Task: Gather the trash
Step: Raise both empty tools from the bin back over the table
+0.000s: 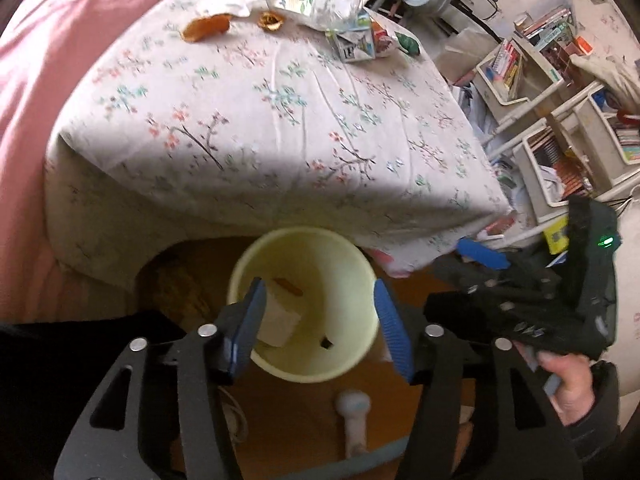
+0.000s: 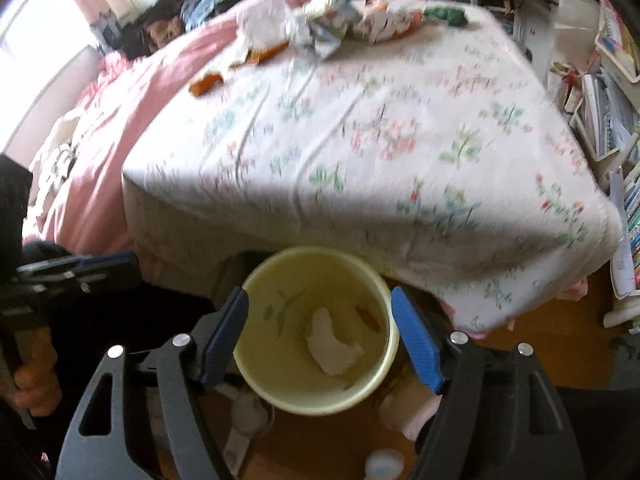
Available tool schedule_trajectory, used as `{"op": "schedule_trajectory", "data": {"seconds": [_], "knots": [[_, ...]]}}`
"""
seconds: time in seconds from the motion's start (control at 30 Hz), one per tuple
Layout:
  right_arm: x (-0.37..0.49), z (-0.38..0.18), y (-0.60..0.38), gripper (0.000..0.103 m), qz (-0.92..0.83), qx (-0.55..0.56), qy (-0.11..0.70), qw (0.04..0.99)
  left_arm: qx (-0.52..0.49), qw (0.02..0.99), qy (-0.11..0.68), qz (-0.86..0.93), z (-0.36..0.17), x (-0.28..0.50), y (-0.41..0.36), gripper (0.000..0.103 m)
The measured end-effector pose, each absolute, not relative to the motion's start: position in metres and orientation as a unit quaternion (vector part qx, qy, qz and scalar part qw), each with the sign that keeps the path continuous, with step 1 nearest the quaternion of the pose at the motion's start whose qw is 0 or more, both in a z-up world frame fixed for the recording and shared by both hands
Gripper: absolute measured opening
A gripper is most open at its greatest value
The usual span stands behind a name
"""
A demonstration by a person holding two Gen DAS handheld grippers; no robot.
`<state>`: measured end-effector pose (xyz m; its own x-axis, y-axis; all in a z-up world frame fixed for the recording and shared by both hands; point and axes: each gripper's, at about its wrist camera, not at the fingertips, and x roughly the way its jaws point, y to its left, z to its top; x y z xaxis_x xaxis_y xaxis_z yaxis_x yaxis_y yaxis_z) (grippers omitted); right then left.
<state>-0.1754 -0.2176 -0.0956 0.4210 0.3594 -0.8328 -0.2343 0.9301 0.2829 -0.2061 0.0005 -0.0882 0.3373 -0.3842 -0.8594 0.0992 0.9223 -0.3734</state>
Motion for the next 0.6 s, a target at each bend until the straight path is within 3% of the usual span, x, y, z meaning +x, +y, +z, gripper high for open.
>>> {"op": "schedule_trajectory", "data": {"seconds": [0.13,0.23,0.6], "knots": [[-0.179,-0.073,-0.227,0.076,0.163,0.074,0.45,0.875,-0.118,0.821,0.539,-0.146,-0.077,-0.207,0.004,0.058],[-0.179,-0.062,-0.229,0.085,0.154,0.081,0.42,0.891,-0.111,0.837,0.518,-0.136,-0.065,-0.207,0.008,0.064],[-0.104,-0.036,-0.222,0.095,0.113,0.059,0.401,0.907,-0.095,0.881,0.46,-0.062,-0.013,-0.164,0.056,0.078]]}}
